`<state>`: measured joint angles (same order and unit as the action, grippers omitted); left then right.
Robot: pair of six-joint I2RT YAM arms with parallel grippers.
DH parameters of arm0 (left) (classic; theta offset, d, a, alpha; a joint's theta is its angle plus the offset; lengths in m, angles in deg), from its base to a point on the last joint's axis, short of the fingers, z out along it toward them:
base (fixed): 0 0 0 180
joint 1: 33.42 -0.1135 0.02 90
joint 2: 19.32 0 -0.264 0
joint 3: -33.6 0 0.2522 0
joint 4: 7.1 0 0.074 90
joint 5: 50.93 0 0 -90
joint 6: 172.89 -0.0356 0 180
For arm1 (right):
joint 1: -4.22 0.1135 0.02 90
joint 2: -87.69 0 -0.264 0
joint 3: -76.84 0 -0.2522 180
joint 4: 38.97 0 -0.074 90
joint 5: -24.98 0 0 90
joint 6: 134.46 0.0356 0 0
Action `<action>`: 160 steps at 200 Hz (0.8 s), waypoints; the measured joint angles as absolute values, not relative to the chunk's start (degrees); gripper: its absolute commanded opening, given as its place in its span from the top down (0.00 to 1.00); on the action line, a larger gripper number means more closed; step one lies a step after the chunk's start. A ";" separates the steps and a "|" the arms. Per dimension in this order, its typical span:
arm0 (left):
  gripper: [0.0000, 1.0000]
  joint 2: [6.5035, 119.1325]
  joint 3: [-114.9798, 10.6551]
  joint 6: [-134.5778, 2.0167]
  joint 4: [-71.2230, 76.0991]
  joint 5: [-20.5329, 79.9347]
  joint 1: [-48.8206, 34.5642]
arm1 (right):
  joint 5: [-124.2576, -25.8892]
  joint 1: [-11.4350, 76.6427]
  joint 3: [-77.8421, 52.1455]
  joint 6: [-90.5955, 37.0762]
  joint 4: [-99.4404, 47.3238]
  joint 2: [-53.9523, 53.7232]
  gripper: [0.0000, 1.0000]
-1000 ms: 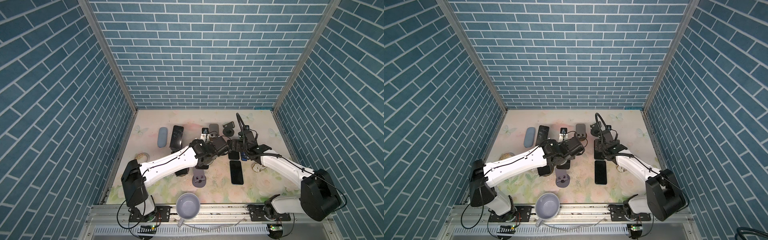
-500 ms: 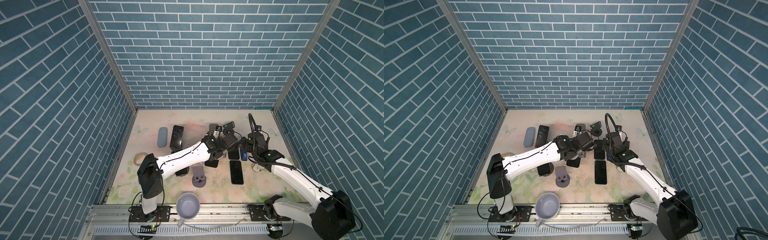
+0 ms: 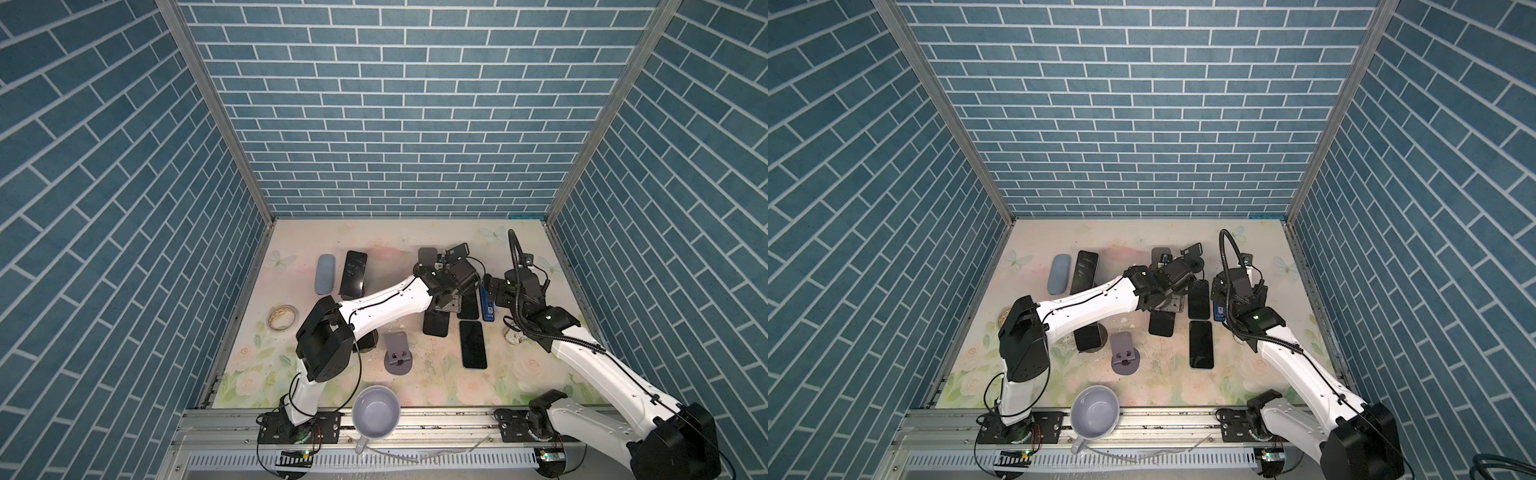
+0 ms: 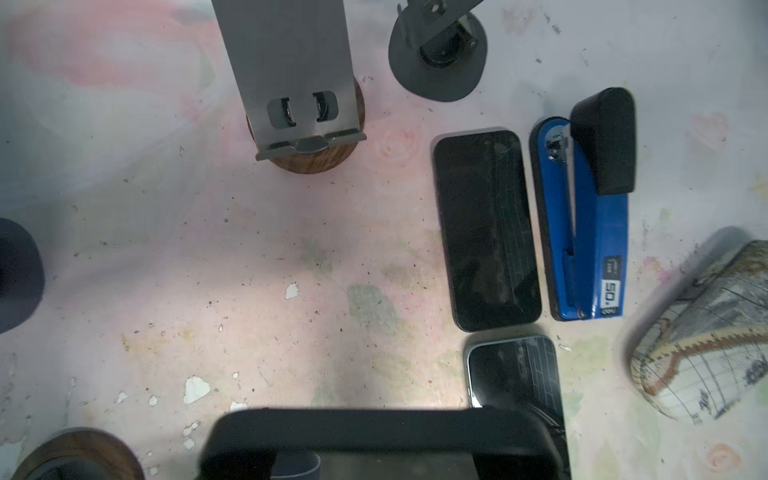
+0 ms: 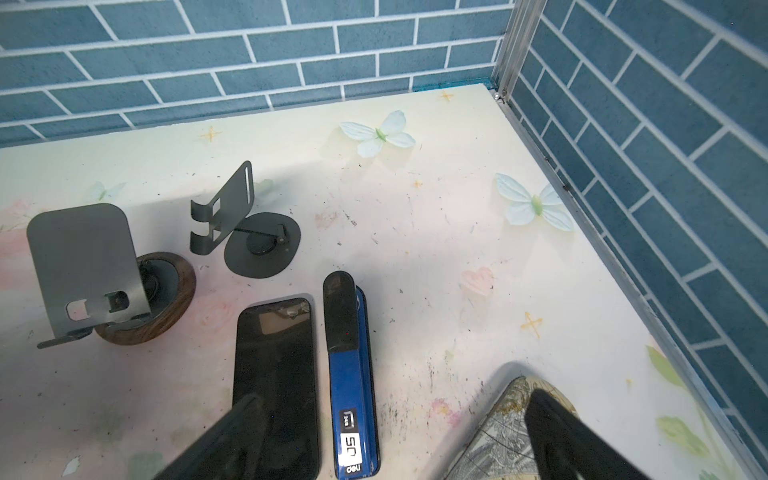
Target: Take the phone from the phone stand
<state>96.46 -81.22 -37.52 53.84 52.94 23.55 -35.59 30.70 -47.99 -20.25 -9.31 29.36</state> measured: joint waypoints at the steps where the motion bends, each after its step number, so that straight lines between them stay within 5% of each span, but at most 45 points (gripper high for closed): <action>1: 0.55 96.68 -81.33 -37.50 53.84 52.79 23.44 | -35.55 30.68 -48.04 -20.25 -9.31 29.54 0.01; 160: 0.55 113.10 -94.00 -36.56 54.14 44.98 18.15 | -35.42 29.19 -49.94 -20.30 -9.35 31.72 0.01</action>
<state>113.10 -94.00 -36.56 54.14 44.98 18.15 -35.42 29.19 -49.94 -20.30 -9.35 31.72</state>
